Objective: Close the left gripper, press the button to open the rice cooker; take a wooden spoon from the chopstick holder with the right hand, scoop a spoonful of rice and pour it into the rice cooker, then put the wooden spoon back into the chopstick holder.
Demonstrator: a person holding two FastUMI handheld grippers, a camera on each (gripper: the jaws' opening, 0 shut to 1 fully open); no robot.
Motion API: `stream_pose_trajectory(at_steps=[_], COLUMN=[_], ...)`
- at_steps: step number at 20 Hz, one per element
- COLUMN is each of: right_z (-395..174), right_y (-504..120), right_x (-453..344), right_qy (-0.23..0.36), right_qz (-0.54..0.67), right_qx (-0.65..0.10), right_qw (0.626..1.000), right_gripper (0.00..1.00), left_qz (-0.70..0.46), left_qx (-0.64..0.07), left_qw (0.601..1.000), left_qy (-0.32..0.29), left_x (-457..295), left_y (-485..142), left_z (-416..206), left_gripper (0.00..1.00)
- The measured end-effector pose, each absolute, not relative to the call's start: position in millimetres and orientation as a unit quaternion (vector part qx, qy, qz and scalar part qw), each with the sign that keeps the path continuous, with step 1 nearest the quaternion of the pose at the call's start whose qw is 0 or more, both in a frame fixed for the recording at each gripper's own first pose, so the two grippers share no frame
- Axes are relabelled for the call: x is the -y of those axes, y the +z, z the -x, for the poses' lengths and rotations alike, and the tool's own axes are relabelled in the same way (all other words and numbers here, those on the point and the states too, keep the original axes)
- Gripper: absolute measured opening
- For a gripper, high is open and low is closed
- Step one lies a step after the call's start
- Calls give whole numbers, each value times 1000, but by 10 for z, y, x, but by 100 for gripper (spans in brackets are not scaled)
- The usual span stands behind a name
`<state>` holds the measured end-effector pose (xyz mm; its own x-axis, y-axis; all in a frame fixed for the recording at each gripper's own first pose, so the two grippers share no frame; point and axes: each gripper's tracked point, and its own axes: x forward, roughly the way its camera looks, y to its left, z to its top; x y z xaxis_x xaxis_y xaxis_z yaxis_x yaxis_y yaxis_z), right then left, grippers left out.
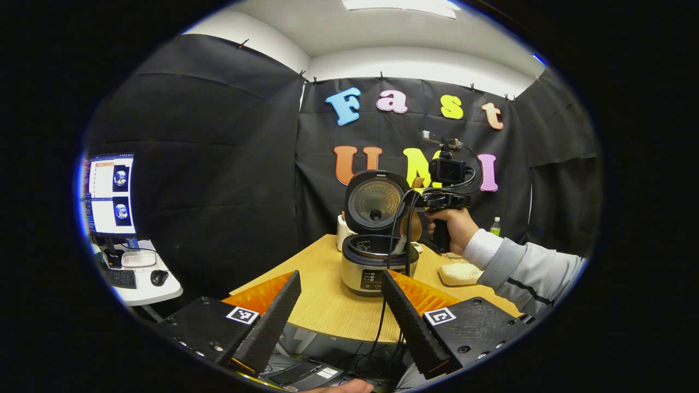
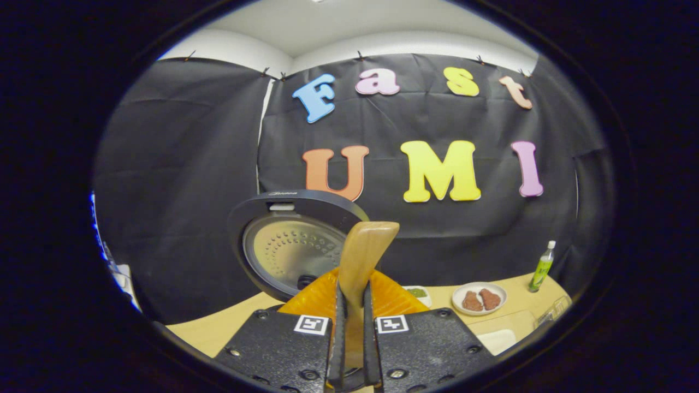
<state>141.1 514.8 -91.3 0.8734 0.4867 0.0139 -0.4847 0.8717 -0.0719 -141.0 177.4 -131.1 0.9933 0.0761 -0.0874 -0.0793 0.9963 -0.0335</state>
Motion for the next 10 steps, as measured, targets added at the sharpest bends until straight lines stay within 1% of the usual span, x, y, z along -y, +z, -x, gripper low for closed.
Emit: stream_pose_trajectory(at_steps=[7, 10], right_z=[-1292, -1307], right_y=[-884, -839], right_x=[-5174, -5060], right_qy=[268, 258], right_qz=[96, 108], right_qx=[54, 66], right_qw=[957, 958], right_gripper=[19, 18], left_qz=[11, 12], left_qx=[-57, -58], left_qw=[998, 998], left_qy=[38, 38], left_x=[-1734, -1727], left_y=[-1382, -1380], left_z=[1409, 1408], left_gripper=[95, 95])
